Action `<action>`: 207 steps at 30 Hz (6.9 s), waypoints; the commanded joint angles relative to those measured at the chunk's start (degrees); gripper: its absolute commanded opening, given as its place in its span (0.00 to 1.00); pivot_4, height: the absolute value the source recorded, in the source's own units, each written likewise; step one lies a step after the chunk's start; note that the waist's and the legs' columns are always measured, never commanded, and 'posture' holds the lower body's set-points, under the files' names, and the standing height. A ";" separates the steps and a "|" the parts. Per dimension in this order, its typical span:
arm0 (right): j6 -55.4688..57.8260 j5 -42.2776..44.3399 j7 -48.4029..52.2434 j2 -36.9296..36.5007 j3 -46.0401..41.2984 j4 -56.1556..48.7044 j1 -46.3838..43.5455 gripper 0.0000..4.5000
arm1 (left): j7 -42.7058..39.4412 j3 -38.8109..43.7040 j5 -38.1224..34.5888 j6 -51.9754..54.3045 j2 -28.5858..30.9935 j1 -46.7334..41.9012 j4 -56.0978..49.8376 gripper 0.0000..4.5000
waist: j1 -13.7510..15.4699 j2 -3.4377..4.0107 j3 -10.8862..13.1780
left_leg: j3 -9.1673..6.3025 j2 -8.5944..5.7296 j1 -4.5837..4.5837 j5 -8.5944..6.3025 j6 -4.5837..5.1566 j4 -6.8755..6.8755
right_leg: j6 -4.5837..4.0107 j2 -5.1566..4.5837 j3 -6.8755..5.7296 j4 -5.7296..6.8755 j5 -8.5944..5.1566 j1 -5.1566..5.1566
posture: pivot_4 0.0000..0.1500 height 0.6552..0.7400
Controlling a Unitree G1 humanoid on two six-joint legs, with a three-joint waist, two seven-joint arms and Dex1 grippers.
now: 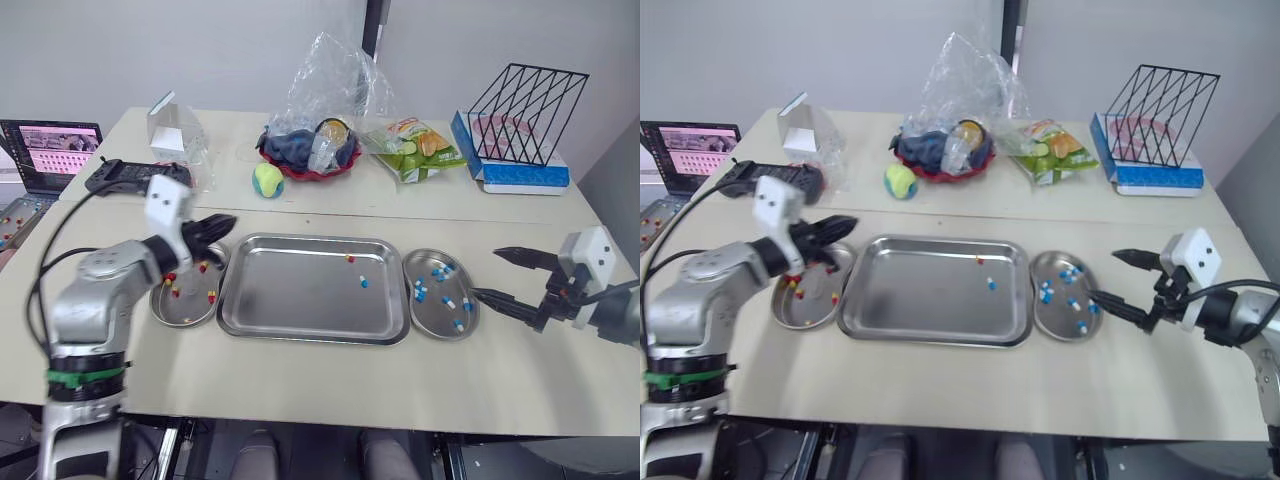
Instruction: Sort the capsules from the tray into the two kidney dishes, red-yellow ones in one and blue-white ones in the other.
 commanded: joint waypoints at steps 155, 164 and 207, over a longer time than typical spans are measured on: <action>24.35 -13.64 -33.82 26.80 31.66 -5.71 -21.49 1.00 | -33.80 27.82 -19.33 -16.63 14.73 32.23 -0.89 1.00 | -1.48 0.13 0.10 | -0.14 0.09 -0.74 0.02 -0.05 -0.07 | -0.18 0.12 -0.06 0.58 -0.14 -1.00 | 1.00 0.87; 26.66 -17.85 -37.12 30.26 34.62 -3.51 -20.79 0.82 | -34.23 27.00 -18.72 -17.65 14.97 32.71 -1.39 1.00 | -1.62 0.12 0.09 | -0.14 0.10 -0.76 0.02 -0.05 -0.08 | -0.21 0.13 -0.05 0.64 -0.15 -1.07 | 1.00 0.87; 15.86 -9.77 -15.47 10.71 14.55 -0.48 -12.87 0.00 | -34.01 18.37 -21.37 -12.21 15.99 17.78 5.76 1.00 | -1.72 0.09 0.10 | -0.14 0.14 -0.71 0.02 -0.05 -0.08 | -0.25 0.20 -0.05 0.64 -0.18 -1.01 | 1.00 0.87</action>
